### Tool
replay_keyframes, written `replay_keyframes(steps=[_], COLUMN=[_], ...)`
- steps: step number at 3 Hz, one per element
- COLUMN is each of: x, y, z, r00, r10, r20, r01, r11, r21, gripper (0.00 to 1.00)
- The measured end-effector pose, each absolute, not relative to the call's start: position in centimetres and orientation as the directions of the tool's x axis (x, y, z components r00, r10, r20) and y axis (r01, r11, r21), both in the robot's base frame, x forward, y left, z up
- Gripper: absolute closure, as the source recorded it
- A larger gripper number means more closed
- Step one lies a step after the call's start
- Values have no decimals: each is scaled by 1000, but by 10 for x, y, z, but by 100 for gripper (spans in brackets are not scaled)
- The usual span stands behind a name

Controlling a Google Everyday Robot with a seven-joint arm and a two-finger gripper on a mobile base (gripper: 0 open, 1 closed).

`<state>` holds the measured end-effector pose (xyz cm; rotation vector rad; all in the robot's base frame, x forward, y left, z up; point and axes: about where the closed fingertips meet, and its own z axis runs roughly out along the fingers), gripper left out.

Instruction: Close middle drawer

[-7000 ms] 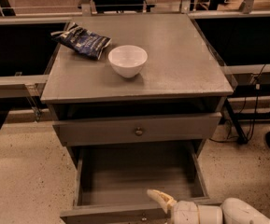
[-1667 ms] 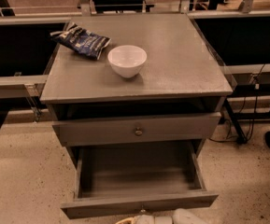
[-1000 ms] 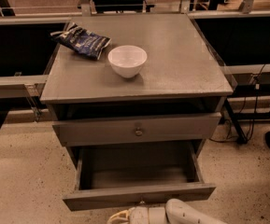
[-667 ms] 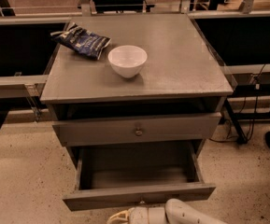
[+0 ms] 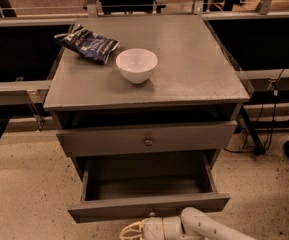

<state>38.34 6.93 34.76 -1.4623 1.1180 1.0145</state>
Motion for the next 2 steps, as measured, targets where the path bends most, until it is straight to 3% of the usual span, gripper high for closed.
replay_keyframes(steps=[2], x=[407], y=[70], z=[345], r00=[268], r10=[-158], r20=[-950], r01=[-962], r11=[-96], r21=[-256], gripper=[100])
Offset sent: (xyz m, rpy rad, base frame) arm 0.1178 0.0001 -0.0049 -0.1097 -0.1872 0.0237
